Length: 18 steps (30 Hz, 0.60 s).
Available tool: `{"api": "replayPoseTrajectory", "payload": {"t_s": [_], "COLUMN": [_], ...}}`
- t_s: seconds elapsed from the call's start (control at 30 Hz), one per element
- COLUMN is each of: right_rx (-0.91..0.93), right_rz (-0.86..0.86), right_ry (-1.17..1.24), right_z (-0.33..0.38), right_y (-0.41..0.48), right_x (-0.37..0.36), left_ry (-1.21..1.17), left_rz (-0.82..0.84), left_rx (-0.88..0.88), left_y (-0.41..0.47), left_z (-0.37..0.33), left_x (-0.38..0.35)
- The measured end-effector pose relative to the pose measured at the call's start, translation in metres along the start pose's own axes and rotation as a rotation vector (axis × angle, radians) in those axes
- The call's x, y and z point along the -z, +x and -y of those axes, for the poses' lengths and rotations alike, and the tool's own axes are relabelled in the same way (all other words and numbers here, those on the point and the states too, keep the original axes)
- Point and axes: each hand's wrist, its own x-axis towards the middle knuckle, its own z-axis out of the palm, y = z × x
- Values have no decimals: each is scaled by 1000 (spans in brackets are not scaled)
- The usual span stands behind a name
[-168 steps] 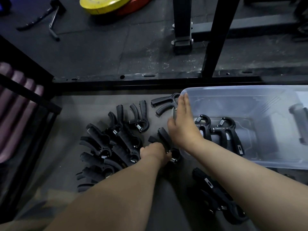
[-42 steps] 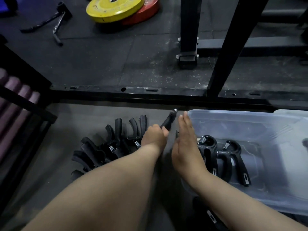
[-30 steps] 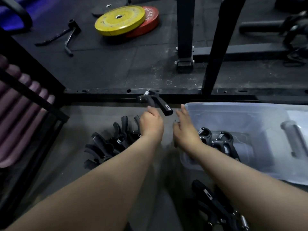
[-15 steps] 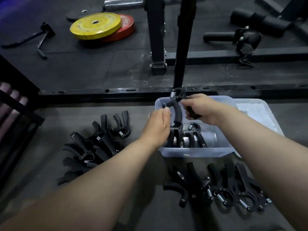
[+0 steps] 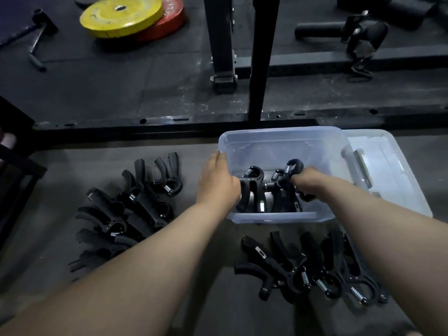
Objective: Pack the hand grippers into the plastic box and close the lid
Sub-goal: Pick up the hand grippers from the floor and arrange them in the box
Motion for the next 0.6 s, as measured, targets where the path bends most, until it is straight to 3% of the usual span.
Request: {"api": "replayPoseTrajectory", "payload": {"t_s": [0.27, 0.4, 0.5, 0.6], "right_rx": [-12, 7, 49, 42], "right_rz": [137, 39, 71, 90], "right_ry": [-77, -363, -568, -576], "right_z": [9, -5, -19, -15], "right_y": [12, 22, 51, 49], "right_x": [-8, -22, -33, -35], "left_ry": [16, 47, 42, 36], "left_rz": [-31, -50, -65, -76], "left_rx": [-29, -39, -38, -32], "left_y": [15, 13, 15, 16], "left_z": [7, 9, 11, 10], "left_x": [-5, -11, -15, -16]}}
